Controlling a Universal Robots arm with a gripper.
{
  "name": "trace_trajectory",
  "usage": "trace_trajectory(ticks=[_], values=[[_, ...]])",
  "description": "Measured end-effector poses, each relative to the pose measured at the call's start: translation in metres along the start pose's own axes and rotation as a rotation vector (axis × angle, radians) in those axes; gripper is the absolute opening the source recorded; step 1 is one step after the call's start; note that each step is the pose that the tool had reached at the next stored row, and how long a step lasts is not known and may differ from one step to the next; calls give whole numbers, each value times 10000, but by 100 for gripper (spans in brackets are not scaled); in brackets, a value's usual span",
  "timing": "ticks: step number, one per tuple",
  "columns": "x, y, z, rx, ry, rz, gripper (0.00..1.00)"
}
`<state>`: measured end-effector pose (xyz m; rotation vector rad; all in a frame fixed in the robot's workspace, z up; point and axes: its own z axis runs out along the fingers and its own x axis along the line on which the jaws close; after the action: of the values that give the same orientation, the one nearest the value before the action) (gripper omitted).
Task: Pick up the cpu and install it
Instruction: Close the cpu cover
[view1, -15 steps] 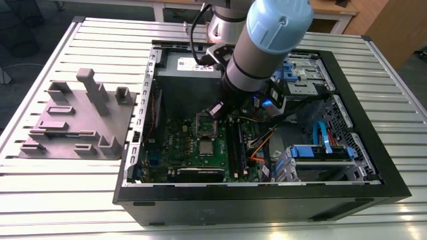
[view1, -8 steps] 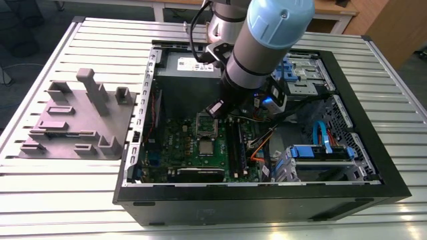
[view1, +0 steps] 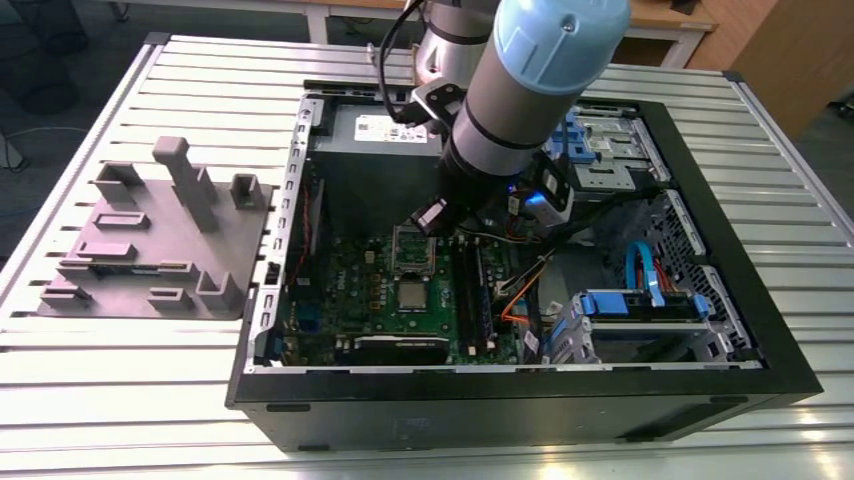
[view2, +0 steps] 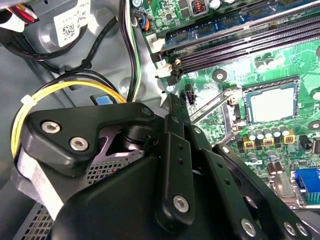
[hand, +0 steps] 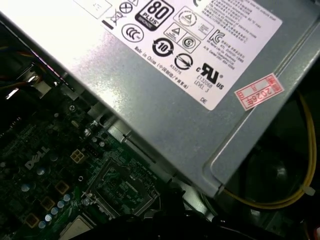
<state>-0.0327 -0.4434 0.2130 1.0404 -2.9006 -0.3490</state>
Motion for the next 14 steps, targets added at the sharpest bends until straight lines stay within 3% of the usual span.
trace_trajectory(ticks=[3, 7, 14], values=[[2, -1, -3, 5, 3, -3, 11], [4, 0, -3, 65, 55, -1, 11], [15, 12, -15, 67, 68, -48, 11]])
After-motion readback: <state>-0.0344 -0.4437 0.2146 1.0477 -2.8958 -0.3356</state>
